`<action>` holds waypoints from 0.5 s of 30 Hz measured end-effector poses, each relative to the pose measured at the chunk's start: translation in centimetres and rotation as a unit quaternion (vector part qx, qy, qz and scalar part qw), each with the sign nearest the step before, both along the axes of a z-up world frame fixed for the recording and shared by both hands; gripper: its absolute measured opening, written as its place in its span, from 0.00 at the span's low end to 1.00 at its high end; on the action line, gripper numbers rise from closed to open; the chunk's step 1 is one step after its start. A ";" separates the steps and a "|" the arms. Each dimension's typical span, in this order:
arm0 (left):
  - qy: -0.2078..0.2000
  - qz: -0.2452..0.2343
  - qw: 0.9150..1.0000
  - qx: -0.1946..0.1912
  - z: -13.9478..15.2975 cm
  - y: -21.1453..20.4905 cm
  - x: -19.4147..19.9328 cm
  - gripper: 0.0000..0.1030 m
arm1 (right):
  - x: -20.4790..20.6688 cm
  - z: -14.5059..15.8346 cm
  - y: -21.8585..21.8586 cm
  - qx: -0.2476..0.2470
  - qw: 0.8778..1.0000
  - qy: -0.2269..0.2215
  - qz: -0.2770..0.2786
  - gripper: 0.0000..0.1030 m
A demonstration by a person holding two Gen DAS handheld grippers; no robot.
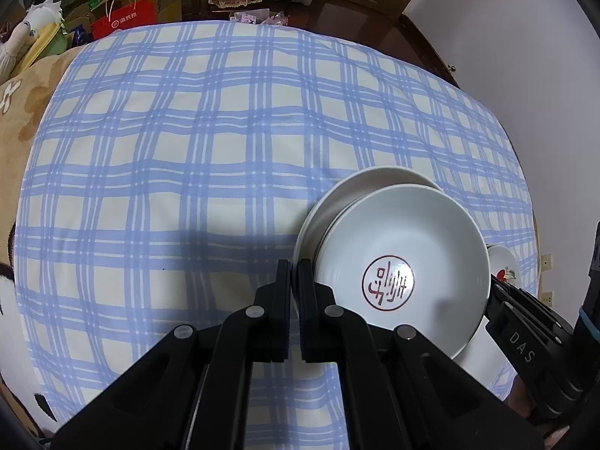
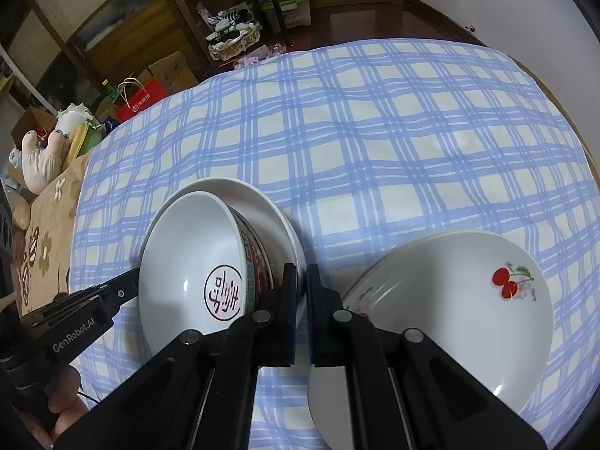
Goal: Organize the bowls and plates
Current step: 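Lift the bowl stack with both tools and carry it over the cherry plates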
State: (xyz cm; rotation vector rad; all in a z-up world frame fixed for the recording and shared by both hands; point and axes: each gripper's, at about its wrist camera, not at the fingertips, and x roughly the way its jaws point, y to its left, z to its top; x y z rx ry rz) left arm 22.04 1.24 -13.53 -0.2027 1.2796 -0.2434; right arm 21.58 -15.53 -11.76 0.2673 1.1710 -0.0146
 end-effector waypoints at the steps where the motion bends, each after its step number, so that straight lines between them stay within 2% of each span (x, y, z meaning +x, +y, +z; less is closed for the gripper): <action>1: 0.000 0.001 1.000 -0.004 0.0 0.1 0.1 0.02 | 0.0 0.1 0.0 -0.002 1.000 -0.001 0.002 0.06; 15: -0.012 -0.007 1.000 -0.007 0.5 -0.4 -0.2 0.02 | 0.1 0.5 -0.6 0.003 1.000 0.001 0.004 0.06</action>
